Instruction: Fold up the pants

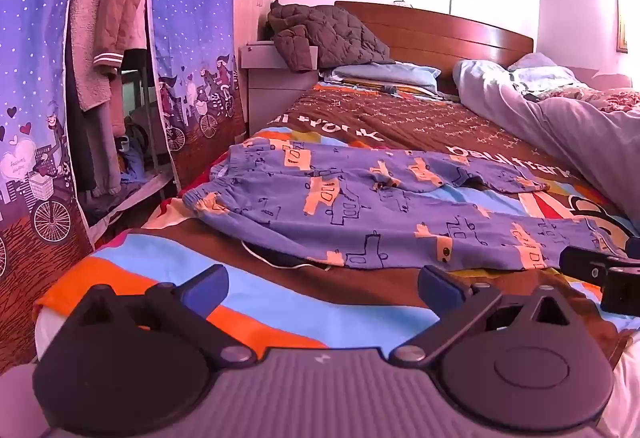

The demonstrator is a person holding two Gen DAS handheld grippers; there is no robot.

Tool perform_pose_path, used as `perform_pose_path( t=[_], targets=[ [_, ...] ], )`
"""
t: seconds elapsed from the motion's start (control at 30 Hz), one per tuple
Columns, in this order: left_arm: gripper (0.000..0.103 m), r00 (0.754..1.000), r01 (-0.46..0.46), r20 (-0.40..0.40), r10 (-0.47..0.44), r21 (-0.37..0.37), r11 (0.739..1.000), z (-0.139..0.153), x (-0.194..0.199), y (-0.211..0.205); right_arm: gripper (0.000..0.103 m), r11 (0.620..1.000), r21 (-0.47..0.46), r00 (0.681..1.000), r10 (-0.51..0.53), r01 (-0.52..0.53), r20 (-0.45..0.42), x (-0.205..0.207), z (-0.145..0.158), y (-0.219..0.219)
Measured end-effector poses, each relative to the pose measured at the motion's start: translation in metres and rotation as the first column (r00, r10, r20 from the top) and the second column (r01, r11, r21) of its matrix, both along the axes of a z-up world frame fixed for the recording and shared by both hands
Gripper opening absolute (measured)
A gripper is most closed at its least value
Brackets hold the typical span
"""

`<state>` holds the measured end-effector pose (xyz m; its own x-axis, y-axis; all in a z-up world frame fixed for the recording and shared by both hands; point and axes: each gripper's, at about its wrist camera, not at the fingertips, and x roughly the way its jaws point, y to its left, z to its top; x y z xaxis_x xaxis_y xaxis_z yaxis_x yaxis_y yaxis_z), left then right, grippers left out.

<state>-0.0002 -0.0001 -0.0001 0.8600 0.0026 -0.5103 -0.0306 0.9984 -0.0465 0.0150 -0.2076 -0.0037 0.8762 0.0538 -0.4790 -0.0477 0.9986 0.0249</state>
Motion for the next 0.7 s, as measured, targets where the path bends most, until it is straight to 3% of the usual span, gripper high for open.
perform_pose_path(
  t=[0.7],
  targets=[
    [0.103, 1.0, 0.0, -0.008, 0.0, 0.015, 1.0, -0.003, 0.002, -0.001, 0.102, 0.999, 0.016, 0.999, -0.046, 0.047, -0.021, -0.006, -0.004, -0.01]
  ],
)
